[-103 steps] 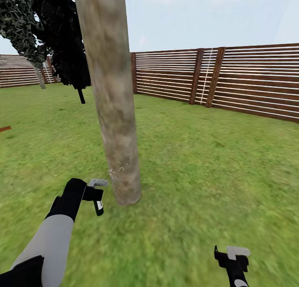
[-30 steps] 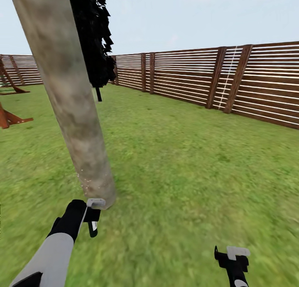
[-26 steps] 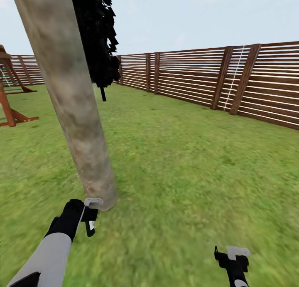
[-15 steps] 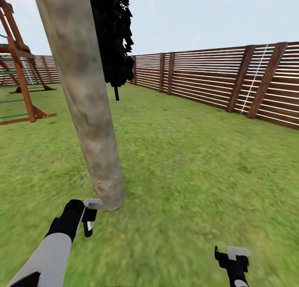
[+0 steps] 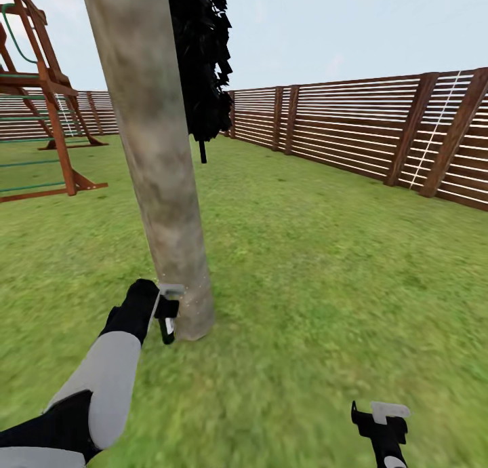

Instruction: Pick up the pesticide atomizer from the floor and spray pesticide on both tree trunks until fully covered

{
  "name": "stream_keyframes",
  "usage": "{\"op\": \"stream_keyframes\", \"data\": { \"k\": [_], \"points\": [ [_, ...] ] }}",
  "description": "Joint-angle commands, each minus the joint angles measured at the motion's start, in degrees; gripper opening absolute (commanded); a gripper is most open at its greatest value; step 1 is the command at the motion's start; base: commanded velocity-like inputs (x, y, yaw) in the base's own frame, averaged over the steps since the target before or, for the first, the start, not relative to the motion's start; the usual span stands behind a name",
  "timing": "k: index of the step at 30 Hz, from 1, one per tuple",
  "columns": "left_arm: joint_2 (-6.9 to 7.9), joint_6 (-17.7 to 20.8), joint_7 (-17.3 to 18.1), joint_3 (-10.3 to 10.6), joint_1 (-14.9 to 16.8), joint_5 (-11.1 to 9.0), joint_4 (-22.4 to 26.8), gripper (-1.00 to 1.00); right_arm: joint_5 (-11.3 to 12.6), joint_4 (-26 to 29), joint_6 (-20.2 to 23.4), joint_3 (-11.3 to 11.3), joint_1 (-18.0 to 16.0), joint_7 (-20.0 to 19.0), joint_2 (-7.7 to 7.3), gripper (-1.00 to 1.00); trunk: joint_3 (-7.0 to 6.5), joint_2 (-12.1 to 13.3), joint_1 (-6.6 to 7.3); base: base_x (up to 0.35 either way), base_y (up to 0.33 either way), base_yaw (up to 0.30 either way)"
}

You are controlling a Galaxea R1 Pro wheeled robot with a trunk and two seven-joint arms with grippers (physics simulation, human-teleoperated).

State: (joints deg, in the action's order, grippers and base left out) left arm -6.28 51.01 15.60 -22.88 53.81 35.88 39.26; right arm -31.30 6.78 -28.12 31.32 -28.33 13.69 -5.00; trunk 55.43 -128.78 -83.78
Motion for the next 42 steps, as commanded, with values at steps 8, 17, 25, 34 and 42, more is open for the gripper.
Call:
{"op": "stream_keyframes", "data": {
  "k": [8,17,25,34,42],
  "points": [
    [5.43,0.4,0.7,-0.3,0.3,0.3,0.4,-1.0,-0.6,-0.1,-0.2,0.3,-0.1,0.3,-0.01,1.0,0.05,0.0,0.01,0.0,0.0,0.0],
    [5.5,4.8,5.4,2.5,4.5,0.5,-0.2,-1.0,-0.6,0.0,-0.2,0.3,-0.1,-8.5,-0.16,1.0,0.05,0.0,0.01,0.0,0.0,0.15],
    [5.32,5.1,5.6,4.2,4.1,0.3,-0.2,-1.0,-0.6,0.0,-0.2,0.3,-0.1,-9.7,-0.19,1.0,0.05,0.0,0.01,0.02,-0.254,0.001],
    [5.4,5.0,5.6,3.7,4.1,0.2,-0.2,-1.0,-0.6,0.0,-0.2,0.3,-0.1,-9.6,-0.19,1.0,0.05,0.0,0.01,0.055,-0.276,0.0],
    [5.42,5.0,5.6,3.3,4.1,0.2,0.2,-1.0,-0.6,0.0,-0.2,0.3,-0.1,-9.6,-0.19,1.0,0.05,0.0,0.01,0.024,-0.277,0.158]
  ]
}}
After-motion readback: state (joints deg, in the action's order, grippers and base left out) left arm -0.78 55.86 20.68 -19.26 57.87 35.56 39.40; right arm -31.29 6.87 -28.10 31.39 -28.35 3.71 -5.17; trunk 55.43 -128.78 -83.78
